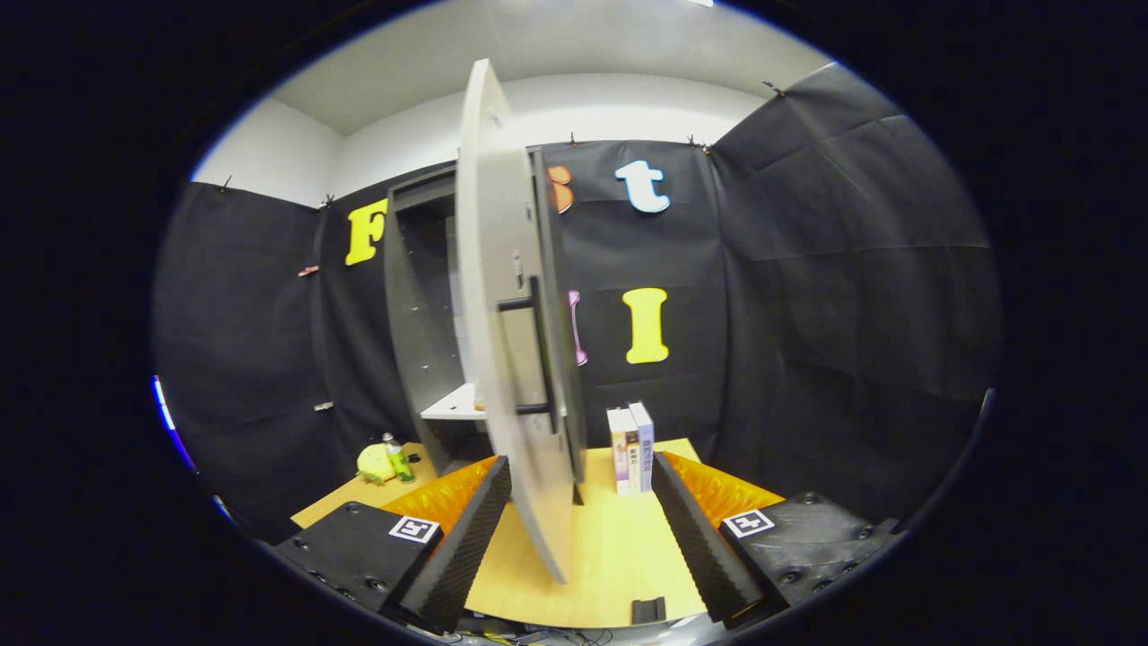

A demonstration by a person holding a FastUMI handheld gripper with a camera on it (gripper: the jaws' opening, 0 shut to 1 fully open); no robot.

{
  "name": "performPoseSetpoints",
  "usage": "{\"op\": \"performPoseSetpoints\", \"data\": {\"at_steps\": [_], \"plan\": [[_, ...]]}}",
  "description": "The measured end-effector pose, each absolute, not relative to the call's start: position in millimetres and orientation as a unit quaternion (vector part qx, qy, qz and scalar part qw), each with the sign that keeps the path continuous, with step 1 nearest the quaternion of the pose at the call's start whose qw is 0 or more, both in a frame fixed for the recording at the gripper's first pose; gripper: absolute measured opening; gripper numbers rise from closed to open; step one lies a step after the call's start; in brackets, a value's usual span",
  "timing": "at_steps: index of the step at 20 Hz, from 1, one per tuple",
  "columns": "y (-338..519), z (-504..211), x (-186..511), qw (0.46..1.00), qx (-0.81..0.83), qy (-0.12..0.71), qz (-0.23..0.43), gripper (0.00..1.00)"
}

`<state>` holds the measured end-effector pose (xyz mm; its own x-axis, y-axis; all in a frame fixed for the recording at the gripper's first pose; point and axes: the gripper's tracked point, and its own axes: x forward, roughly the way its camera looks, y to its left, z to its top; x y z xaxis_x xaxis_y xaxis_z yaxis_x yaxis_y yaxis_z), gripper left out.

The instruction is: Open the shoe cabinet door, grab the shoes and put them into the shoe cabinet, then close the shoe cabinet door.

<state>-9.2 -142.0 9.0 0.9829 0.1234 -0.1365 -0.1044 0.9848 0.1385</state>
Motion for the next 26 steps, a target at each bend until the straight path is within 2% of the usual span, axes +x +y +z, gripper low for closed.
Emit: {"op": "performPoseSetpoints", "data": {"at_steps": [5, 12, 21, 26], "plan": [[-171.2, 30.8, 41.0, 0.997, 0.057, 0.038, 0.031, 0.98], [-157.2, 37.3, 90.0, 0.998, 0.031, 0.029, 0.037, 0.98], [-134.6, 34.1, 89.1, 0.998, 0.020, 0.051, 0.030, 0.95], [-84.2, 31.5, 81.7, 0.996, 0.027, 0.061, 0.052, 0.98]]}}
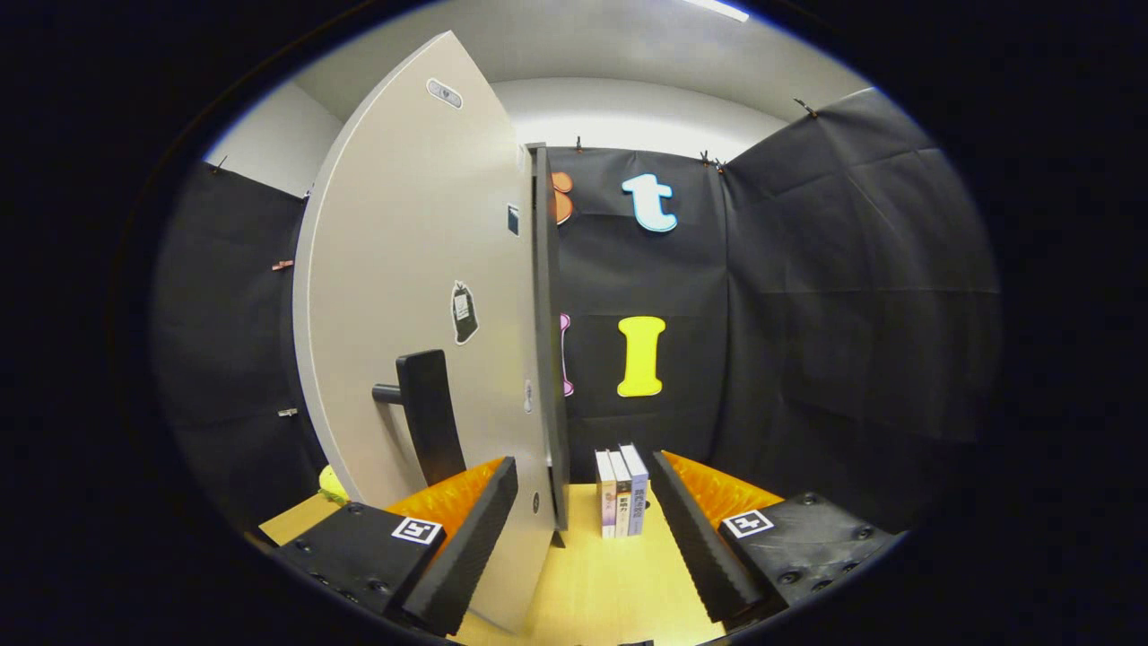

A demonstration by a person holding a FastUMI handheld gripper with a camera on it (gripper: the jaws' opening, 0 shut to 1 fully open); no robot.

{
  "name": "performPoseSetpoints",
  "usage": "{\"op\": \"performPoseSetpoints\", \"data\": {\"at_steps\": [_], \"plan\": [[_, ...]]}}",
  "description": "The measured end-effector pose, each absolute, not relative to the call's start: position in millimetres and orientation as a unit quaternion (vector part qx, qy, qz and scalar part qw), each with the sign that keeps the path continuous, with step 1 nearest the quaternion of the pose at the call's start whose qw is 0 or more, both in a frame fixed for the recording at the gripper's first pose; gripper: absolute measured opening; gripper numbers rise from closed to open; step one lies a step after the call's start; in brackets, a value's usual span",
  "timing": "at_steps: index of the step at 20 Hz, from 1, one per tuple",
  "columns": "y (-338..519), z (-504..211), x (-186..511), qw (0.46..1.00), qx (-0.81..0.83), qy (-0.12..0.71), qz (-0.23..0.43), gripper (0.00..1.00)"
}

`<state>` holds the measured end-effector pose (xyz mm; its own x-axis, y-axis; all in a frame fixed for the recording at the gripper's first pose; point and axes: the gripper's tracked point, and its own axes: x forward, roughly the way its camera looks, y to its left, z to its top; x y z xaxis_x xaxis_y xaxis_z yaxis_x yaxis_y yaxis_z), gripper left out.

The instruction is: Open the shoe cabinet door, grab the shoes and put them into the shoe cabinet, then close the shoe cabinet door.

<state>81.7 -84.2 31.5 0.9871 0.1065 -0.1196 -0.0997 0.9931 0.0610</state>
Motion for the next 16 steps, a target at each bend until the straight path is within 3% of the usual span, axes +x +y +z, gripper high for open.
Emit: {"op": "performPoseSetpoints", "data": {"at_steps": [16], "plan": [[89.3, 7.6, 118.8, 0.994, 0.044, 0.087, 0.058, 0.97]]}}
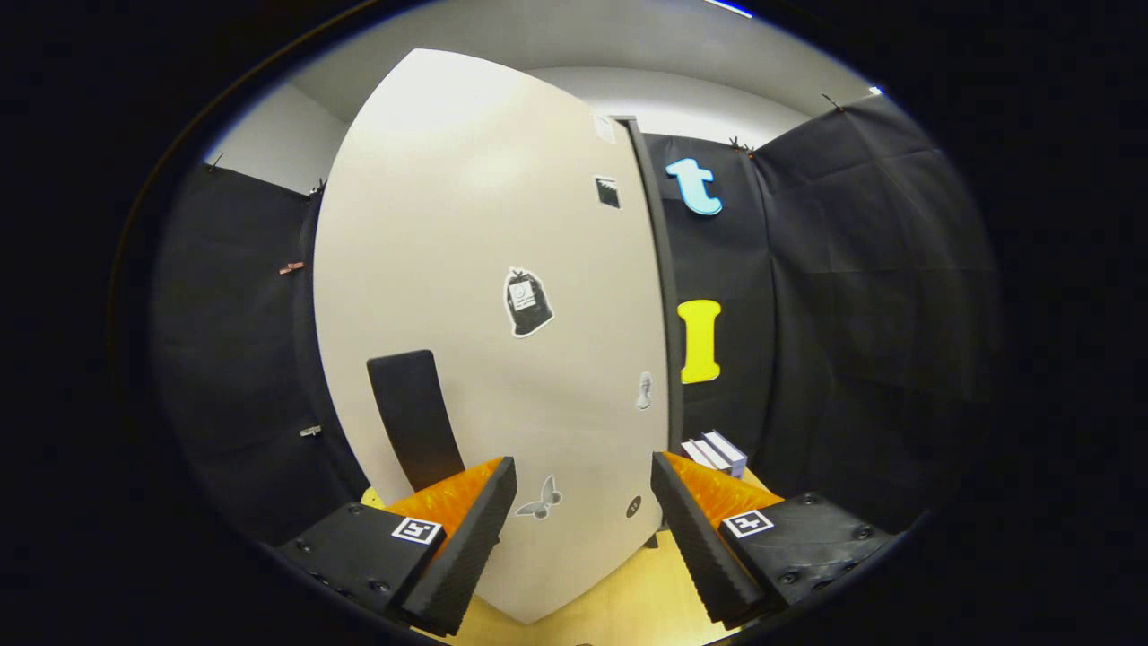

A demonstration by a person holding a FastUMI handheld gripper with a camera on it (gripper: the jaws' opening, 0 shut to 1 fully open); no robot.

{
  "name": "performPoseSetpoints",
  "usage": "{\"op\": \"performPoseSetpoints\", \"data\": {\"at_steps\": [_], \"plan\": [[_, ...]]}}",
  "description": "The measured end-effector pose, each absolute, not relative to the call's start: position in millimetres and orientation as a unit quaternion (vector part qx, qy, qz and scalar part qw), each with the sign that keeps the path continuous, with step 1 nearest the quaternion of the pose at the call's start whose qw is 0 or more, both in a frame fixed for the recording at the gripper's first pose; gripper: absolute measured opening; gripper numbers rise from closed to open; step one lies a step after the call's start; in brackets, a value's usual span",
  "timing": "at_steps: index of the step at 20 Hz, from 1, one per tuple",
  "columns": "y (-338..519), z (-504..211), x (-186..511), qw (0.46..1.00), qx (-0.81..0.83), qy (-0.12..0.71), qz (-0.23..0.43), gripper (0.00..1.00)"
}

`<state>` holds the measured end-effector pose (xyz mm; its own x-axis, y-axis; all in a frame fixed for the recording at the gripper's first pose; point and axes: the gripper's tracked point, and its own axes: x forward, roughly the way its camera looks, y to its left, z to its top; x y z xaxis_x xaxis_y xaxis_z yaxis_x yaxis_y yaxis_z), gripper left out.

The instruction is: Open the shoe cabinet door, grab the shoes and put them into the shoe cabinet, then close the shoe cabinet door.

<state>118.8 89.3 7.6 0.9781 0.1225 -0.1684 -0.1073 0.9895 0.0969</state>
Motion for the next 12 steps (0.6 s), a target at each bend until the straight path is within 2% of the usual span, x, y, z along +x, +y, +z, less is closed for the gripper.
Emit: {"op": "performPoseSetpoints", "data": {"at_steps": [5, 12], "plan": [[129.5, 15.0, 124.4, 0.995, 0.021, 0.075, 0.062, 0.98], [132.5, 24.7, 117.7, 0.996, 0.013, 0.062, 0.056, 0.97]]}}
